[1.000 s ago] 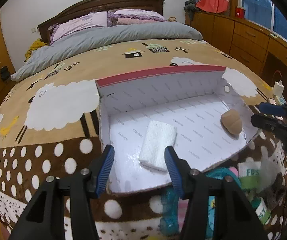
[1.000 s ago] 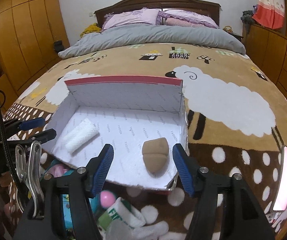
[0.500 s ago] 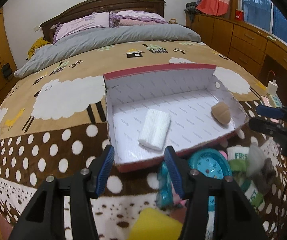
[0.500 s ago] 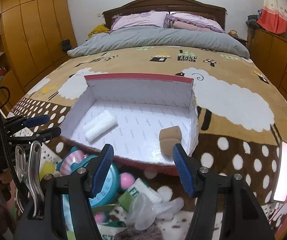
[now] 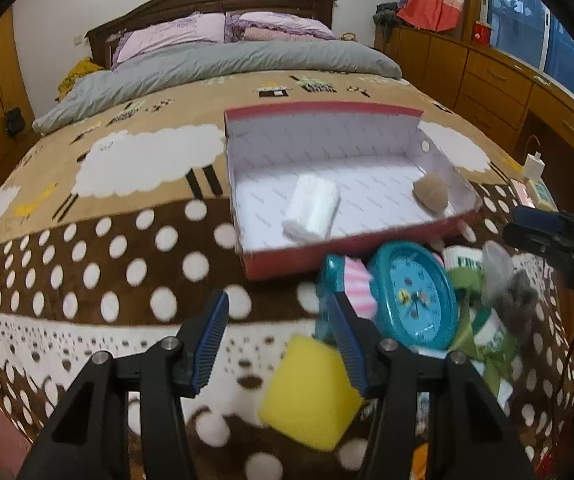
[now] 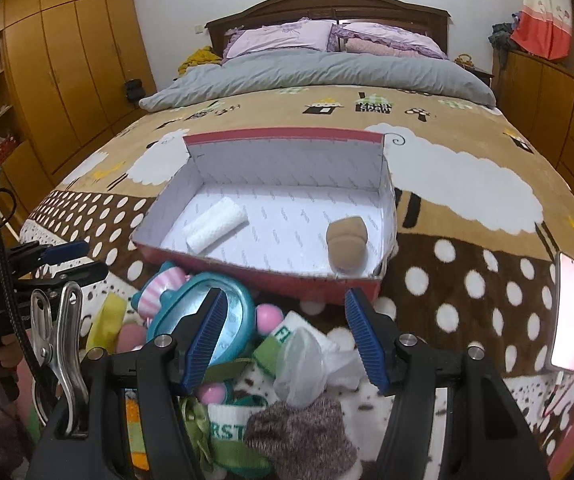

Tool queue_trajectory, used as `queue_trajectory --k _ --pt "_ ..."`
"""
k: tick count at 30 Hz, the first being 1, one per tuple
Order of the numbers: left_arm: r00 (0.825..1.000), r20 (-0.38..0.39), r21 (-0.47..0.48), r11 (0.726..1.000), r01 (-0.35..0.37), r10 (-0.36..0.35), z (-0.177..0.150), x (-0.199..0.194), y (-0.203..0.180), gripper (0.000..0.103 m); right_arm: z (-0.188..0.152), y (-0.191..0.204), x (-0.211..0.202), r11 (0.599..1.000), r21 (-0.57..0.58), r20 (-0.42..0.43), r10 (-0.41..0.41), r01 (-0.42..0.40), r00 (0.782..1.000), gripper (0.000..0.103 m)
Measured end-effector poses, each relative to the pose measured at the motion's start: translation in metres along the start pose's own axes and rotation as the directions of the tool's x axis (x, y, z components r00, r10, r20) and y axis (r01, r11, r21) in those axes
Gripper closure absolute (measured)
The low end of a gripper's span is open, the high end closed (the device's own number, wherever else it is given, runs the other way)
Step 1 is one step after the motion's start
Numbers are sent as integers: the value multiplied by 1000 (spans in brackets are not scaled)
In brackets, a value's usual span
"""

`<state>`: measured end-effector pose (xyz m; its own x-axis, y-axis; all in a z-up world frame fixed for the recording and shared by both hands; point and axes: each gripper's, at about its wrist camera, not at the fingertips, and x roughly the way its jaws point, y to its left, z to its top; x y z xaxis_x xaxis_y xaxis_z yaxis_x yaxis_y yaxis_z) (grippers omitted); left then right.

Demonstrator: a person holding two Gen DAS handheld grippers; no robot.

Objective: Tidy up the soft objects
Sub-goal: 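Grasp the yellow sponge with the left gripper while the right gripper grasps the grey knit sock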

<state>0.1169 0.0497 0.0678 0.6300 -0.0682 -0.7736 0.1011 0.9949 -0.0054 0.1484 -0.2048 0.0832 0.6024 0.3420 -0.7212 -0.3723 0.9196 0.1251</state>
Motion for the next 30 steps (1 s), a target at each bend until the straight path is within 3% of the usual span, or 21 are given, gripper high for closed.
queue_trajectory --k 5,14,21,30 --pt "998 -27 -23 998 50 -51 -17 -3 -1 48 -14 1 -3 1000 1 -13 3 -3 1000 40" --pt "997 -47 44 997 57 -55 -39 -5 -12 37 -34 2 -16 1000 4 -19 -1 1 1000 40" --pt "996 -69 62 996 66 -62 -50 5 -15 36 -51 9 -24 1000 -9 -30 10 -11 1000 40" --pt "993 -79 15 996 91 -89 -60 6 -9 38 -72 10 -29 1000 -2 -41 22 -22 999 40"
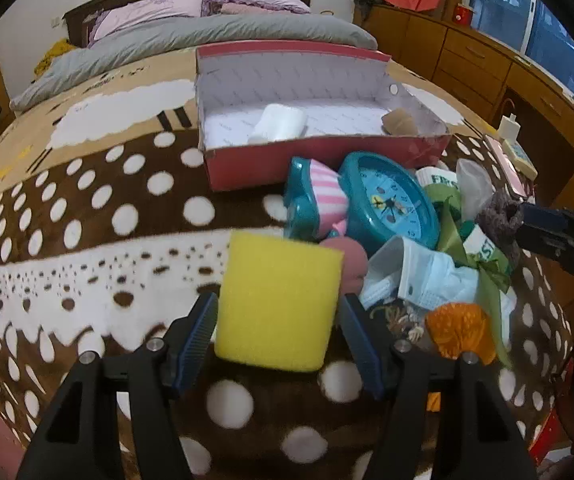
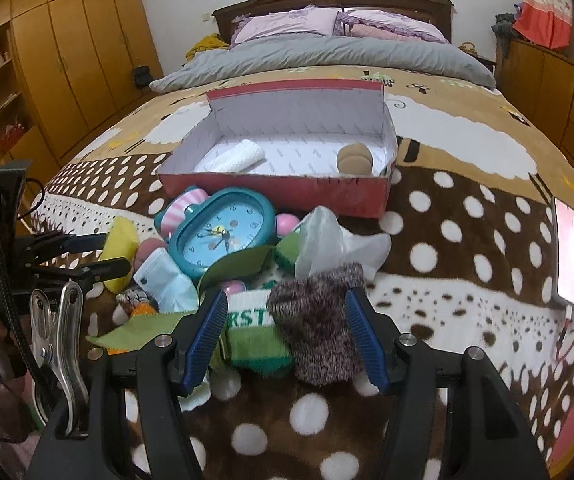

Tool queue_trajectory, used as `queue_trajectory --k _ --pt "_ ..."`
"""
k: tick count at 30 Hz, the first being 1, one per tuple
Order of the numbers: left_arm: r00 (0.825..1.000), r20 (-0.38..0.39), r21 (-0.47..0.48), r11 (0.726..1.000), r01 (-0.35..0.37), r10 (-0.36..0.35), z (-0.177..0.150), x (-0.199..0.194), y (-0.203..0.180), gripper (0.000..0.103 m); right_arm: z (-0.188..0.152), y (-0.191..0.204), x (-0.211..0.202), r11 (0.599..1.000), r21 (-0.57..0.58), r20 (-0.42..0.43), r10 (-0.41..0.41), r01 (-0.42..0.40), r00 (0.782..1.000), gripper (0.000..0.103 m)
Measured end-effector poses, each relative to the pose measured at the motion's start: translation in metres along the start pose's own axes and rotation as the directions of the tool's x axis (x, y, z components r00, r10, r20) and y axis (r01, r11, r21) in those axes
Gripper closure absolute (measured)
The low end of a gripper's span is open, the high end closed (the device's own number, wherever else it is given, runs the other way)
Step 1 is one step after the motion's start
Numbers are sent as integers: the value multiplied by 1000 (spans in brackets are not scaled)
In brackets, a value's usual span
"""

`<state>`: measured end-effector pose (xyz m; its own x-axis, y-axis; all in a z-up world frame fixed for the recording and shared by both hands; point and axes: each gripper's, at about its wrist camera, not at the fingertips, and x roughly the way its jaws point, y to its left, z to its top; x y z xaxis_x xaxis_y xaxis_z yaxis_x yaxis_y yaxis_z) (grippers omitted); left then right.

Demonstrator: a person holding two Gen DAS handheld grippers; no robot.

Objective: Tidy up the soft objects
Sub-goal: 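Grasp the yellow sponge with the left gripper while the right gripper grasps the grey knit sock, then carry the yellow sponge and grey sock into the pink box and release both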

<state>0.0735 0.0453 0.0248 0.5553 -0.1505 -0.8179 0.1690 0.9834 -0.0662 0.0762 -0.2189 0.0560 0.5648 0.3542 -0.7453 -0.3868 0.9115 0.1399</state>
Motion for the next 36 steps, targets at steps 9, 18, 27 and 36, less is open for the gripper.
queue_trajectory --k 9,18,27,36 --pt "998 53 -34 999 26 -24 -7 -12 6 45 -15 -5 -2 999 36 -17 0 1 1000 40" --pt "996 90 -44 999 11 -7 -7 -25 5 45 -25 -9 -3 998 49 -26 -24 25 999 40" --pt "995 99 -108 993 39 -29 -3 -34 11 45 -25 -21 4 997 59 -29 -53 55 998 40" --pt "993 116 -126 991 42 -27 5 -38 9 45 -20 -28 23 998 62 -53 -27 31 998 45"
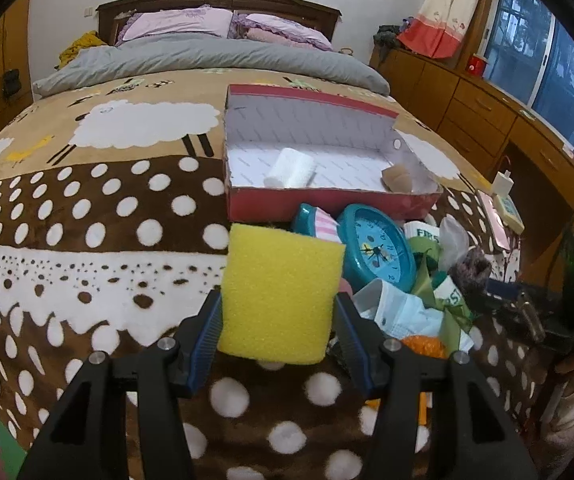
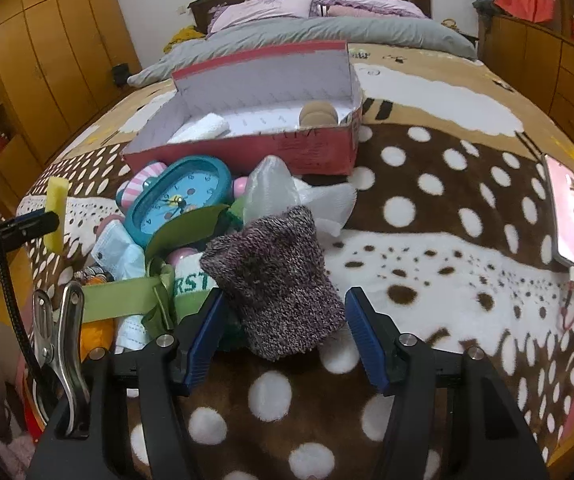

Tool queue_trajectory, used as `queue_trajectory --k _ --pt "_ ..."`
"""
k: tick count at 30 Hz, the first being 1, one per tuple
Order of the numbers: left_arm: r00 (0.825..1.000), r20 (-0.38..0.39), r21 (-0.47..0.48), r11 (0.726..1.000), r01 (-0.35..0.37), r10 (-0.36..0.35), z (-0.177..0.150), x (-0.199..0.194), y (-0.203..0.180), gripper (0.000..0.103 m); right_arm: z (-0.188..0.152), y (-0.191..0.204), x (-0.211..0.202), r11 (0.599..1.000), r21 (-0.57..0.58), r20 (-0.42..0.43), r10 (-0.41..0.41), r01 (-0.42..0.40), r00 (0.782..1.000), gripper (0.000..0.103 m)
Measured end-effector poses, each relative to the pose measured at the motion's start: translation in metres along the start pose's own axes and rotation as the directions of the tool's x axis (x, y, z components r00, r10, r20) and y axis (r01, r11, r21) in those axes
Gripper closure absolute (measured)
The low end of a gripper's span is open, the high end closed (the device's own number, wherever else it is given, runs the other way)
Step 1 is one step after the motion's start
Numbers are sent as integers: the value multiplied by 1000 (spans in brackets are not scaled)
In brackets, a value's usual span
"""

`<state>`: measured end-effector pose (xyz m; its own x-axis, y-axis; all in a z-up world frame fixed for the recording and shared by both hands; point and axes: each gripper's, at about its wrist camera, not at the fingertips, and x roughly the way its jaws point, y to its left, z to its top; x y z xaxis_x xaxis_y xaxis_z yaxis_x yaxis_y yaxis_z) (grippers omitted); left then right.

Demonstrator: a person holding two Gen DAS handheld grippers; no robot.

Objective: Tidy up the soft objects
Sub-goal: 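Carry the yellow sponge and grey sock into the pink box and release both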

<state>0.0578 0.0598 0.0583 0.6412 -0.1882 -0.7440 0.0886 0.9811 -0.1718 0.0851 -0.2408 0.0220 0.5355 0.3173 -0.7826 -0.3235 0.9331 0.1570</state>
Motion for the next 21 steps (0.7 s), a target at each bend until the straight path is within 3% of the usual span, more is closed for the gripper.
queue_trajectory --k 3,6,21 --pt "1000 -3 7 1000 4 -4 1 3 -4 45 -2 -2 1 1000 10 7 26 -26 1000 65" --pt "1000 -4 9 1000 14 -14 1 5 -7 45 -4 -3 -4 1000 13 21 20 -20 1000 77" --pt "1000 10 6 1000 21 -21 2 0 -8 45 -3 5 -41 1000 -3 101 29 -29 994 81"
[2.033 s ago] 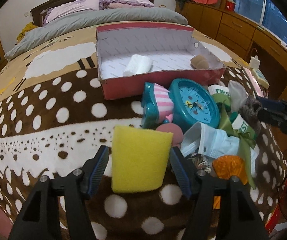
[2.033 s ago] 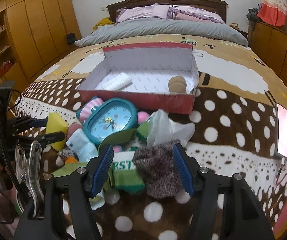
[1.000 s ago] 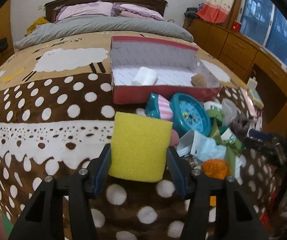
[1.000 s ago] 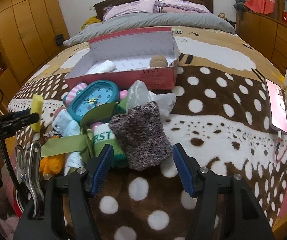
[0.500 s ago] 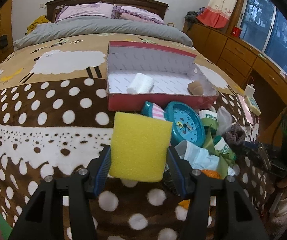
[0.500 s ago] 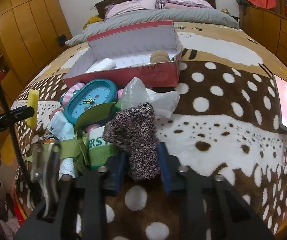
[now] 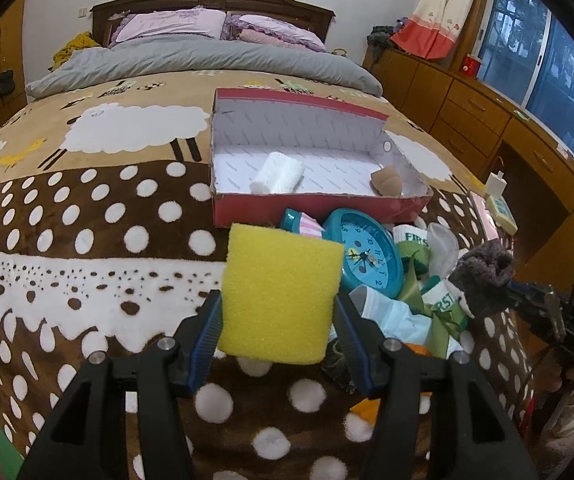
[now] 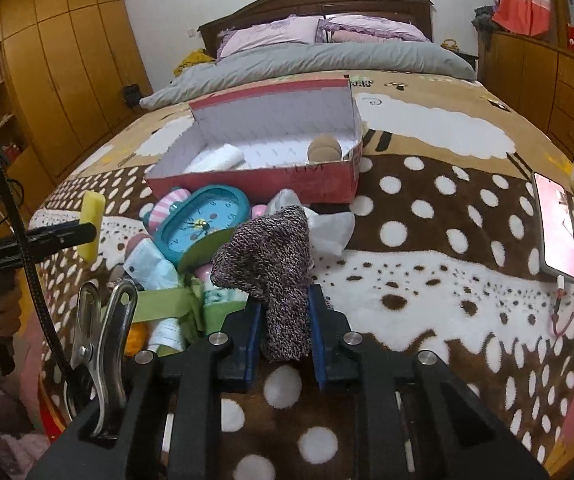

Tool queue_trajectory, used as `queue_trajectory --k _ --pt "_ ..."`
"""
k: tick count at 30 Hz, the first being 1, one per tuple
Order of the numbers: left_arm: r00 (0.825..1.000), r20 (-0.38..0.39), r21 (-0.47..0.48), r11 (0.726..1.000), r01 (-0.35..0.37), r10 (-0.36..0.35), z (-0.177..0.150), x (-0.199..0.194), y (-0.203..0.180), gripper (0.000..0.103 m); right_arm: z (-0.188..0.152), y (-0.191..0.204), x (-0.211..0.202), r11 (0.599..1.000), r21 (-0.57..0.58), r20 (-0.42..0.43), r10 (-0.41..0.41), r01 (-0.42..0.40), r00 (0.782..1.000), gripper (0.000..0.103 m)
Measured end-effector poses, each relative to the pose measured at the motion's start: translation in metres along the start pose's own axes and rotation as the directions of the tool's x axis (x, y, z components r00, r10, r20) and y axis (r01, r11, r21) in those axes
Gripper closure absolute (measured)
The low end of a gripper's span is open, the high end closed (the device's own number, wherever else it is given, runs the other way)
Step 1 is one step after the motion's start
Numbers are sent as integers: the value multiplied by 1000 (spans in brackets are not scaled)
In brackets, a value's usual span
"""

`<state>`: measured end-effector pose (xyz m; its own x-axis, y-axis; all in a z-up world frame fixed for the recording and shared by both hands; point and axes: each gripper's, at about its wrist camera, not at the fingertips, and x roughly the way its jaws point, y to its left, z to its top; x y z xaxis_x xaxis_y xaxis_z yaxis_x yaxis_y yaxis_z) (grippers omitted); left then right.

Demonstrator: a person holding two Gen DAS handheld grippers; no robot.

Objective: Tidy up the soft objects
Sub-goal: 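Carry the yellow sponge and grey sock into the pink box and release both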

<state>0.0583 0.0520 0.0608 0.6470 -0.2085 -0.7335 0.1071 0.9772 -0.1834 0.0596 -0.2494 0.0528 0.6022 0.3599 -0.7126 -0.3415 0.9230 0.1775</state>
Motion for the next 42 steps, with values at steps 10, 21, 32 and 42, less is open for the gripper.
queue_trajectory --k 10,21,32,42 --pt "1000 7 0 1000 -8 8 15 0 -4 45 10 6 -12 999 -31 37 -9 10 999 81" --pt "999 32 19 999 -43 43 56 12 -6 45 41 6 -6 999 -31 67 9 -7 998 81" --pt "997 34 30 997 -65 64 101 48 -3 45 85 2 17 999 -33 81 22 -19 996 81" --pt "998 14 12 998 -60 60 127 88 3 45 109 1 49 998 -19 64 57 -56 996 81"
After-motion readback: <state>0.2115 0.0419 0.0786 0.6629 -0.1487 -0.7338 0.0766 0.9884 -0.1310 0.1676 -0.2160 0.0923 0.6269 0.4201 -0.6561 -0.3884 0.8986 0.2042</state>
